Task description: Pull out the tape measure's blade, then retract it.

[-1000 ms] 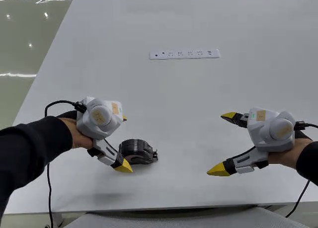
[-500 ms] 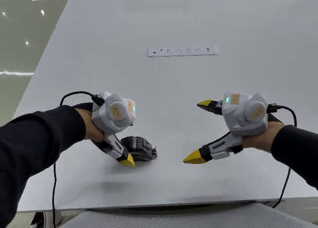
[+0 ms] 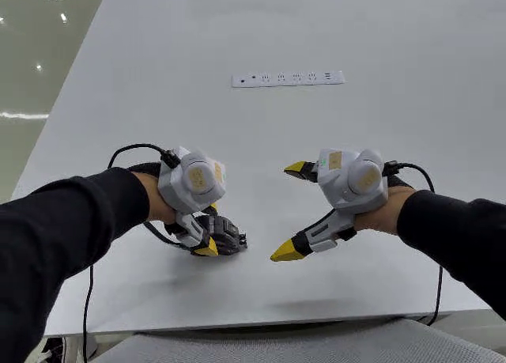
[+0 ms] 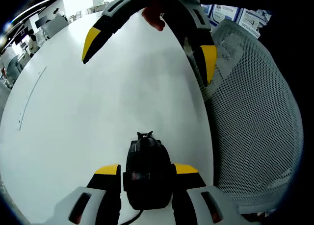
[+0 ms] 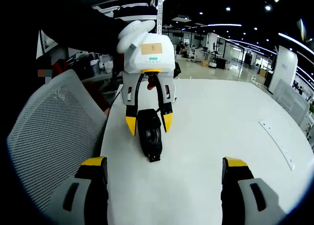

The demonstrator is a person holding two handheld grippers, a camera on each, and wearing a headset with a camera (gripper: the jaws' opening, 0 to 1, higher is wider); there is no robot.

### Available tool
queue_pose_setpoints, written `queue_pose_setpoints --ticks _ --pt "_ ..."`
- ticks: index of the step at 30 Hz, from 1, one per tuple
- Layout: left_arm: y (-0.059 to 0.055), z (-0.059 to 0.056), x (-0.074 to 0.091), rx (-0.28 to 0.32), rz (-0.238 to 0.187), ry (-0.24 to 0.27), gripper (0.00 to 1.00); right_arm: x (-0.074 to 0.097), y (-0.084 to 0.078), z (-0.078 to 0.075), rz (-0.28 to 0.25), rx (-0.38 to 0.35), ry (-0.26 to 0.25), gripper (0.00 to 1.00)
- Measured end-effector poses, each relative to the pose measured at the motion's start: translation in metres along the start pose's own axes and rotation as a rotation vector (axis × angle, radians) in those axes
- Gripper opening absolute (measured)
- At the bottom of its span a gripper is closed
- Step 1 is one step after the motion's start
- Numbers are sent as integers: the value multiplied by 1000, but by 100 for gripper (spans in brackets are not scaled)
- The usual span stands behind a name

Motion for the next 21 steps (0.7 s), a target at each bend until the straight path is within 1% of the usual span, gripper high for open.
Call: queue_pose_setpoints --ticks 1,2,3,6,7,10,12,15,16,17,18,20,21 --pt "1 2 -1 -28 0 18 35 -2 0 0 1 2 4 91" --pt "0 2 0 -33 6 22 35 -5 -1 0 7 2 8 90" --pt "0 1 1 -27 5 17 35 -7 -1 1 10 3 12 89" --pt "-1 1 1 -39 2 10 34 -13 -2 2 17 9 23 85" --pt "-1 0 1 -46 -2 8 34 -17 -2 3 25 15 30 83" --pt "-1 1 1 -33 -6 12 34 -24 -3 4 33 23 40 79" --pt "0 0 -1 -33 7 20 34 -29 -2 7 41 32 48 77" --pt "0 0 -2 -40 33 22 34 -38 -4 10 57 53 63 70" --pt "0 0 -2 -36 44 22 34 -42 -7 11 82 63 79 67" --pt "0 1 -2 -40 51 21 34 -46 -8 11 95 62 82 65" --pt "-1 1 -2 -30 56 21 34 -49 -8 11 96 66 84 62" --pt "0 0 -2 -33 64 16 34 -55 -7 16 106 75 105 57" --pt "0 1 -2 -31 69 14 34 -58 -6 17 108 75 105 55"
Point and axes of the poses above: the centre of the closed fingertips' face, and the gripper's own axes: x roughly backward along the fingers, z roughly to its left, y roughly out of its top, the point moved 3 cm from there along x, roughly backward along the fingers, and after that the axes turned 1 degree about z, right-handed, at the moved point
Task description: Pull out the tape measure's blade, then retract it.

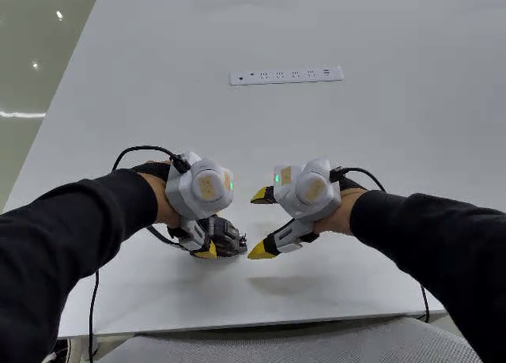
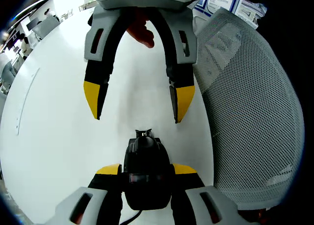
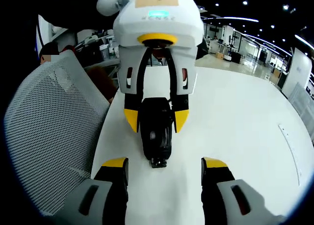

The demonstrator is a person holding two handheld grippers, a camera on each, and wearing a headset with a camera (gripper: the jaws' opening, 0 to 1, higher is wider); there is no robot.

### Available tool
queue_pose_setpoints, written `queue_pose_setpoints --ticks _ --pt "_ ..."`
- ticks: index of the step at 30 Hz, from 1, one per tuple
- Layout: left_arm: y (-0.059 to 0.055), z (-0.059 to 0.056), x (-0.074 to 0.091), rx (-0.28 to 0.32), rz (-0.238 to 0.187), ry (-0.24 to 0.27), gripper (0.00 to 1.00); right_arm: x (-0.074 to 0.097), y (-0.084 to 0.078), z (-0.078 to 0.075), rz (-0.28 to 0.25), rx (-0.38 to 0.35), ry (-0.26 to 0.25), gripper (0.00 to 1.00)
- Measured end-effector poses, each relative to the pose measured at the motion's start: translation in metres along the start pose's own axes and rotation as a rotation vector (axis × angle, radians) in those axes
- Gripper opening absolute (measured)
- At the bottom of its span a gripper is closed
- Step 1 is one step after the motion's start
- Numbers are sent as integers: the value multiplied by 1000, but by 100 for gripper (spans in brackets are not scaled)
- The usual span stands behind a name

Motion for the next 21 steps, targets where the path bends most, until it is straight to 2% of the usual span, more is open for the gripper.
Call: queue_pose_setpoints --ticks 3,4,7,16,17,21 --pt "0 0 0 -3 10 1 34 -8 0 0 14 -7 7 48" --pt "-1 0 0 -2 7 4 34 -11 0 -1 15 -29 11 47" --pt "-1 0 0 9 -10 5 34 -15 0 1 26 -27 22 40" --pt "-1 0 0 14 -20 5 34 -17 -4 2 44 -20 31 24" --pt "-2 0 0 28 -36 -4 34 -23 -16 8 103 39 45 22" --pt "-2 1 0 39 -36 -3 34 -27 -14 6 98 44 32 16"
Point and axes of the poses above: the centre of the closed fingertips' face, and the gripper's own axes: x roughly backward along the fingers, z roughly to its left, y roughly out of its top, the point moved 3 cm from there along x, roughly backward along the fingers, and after that the axes turned 1 degree about z, right-handed, at the moved point
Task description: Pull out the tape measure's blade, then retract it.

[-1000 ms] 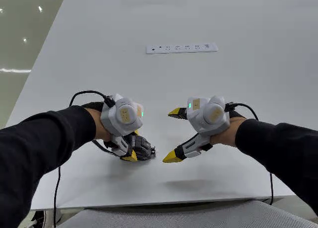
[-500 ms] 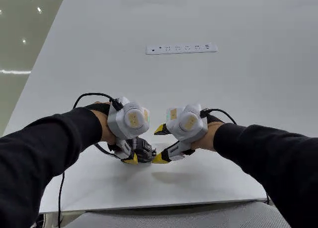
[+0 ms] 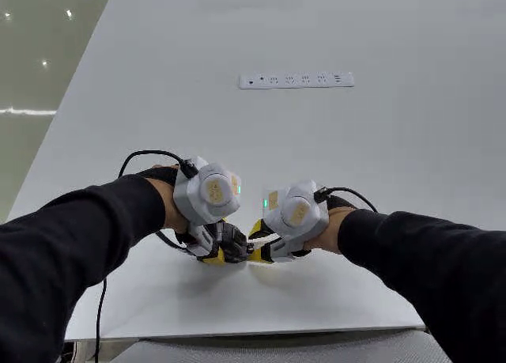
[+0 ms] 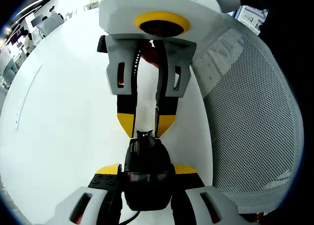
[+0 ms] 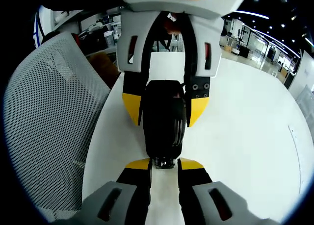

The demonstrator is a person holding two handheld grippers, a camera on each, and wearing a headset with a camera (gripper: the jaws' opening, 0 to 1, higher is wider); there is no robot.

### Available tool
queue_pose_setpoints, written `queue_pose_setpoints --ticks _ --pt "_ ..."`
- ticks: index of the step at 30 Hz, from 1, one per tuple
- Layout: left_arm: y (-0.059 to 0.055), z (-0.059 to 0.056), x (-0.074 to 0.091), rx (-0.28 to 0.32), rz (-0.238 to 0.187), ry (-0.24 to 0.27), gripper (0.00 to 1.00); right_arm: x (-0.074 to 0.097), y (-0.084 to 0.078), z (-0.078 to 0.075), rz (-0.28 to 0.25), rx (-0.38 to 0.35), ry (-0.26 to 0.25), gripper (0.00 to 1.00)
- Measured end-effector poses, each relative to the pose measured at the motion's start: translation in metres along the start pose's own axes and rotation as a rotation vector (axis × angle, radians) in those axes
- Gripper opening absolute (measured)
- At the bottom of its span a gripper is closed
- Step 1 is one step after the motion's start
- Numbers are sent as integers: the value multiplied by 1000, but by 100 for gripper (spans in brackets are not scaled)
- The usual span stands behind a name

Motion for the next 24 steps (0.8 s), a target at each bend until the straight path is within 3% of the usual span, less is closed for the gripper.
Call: queue_pose_setpoints --ticks 24 --pt "-1 0 1 29 -15 -13 34 -3 -6 0 34 -30 35 8"
Point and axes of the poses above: the centre of the closed fingertips' face, and the gripper's own axes: x roughly backward along the fingers, z roughly to its left, y roughly out of its top, the point moved 3 cm from there along x, roughly backward along the fingers, and after that the axes turned 1 degree about z, right-handed, at the moved point
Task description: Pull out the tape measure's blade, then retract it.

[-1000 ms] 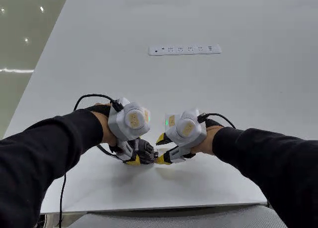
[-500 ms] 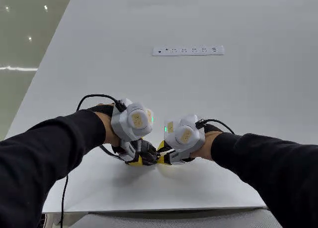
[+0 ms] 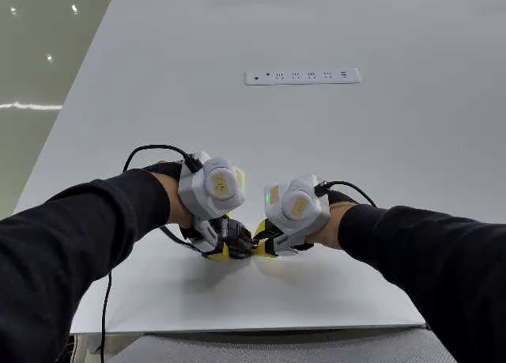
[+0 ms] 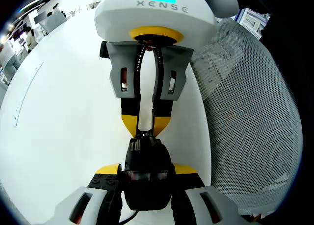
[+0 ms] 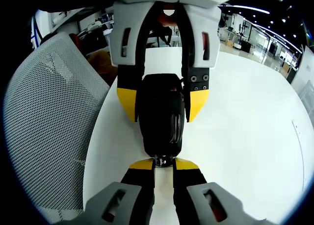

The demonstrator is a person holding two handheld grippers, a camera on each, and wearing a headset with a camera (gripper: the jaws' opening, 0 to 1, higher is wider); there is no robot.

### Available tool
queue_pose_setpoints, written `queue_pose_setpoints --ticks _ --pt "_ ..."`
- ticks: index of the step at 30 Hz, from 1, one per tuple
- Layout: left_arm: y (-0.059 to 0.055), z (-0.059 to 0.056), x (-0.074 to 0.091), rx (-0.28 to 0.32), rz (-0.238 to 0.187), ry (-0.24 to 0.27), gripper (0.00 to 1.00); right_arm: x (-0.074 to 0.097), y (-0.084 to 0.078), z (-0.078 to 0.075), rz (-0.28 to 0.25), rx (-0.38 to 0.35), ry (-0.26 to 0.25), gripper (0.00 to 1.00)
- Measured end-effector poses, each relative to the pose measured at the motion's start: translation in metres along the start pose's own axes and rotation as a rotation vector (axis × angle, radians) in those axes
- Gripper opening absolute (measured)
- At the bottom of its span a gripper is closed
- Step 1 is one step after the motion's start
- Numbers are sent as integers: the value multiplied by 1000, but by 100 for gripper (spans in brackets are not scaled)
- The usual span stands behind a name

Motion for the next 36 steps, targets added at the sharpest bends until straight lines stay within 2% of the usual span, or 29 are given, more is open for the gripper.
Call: queue_pose_setpoints --ticks 11,18,21,24,28,29,31,32,33,35,36 --pt "1 0 0 19 -14 5 34 4 -5 -1 9 -11 5 8" --pt "1 0 -1 21 -20 7 35 3 -4 -1 12 12 3 11" --pt "1 0 0 21 -25 14 35 2 -4 -1 19 -15 7 11" --pt "1 0 0 24 -32 16 35 1 -2 -1 34 3 5 12" --pt "1 0 0 25 -31 15 35 -4 1 -1 35 -11 0 12" --pt "1 0 0 24 -31 15 35 -5 3 -1 26 -8 -3 13" --pt "0 -1 0 19 -30 17 35 -7 1 1 47 15 -6 12" --pt "0 -1 0 19 -32 18 35 -7 2 0 43 69 -4 12" --pt "0 -1 0 19 -32 18 35 -7 1 0 39 30 -4 11" --pt "0 -1 0 21 -33 18 35 -6 1 -1 38 15 -1 10" --pt "-1 -1 1 19 -39 17 35 -5 1 0 40 32 2 10"
Point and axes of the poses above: the centre of the closed fingertips' face, and the gripper's own axes: x roughly backward along the fingers, z roughly to its left, y roughly out of its top, the point moved 3 cm from there along x, roughly backward along the fingers, and after that the axes turned 1 degree about z, right-handed, at the moved point
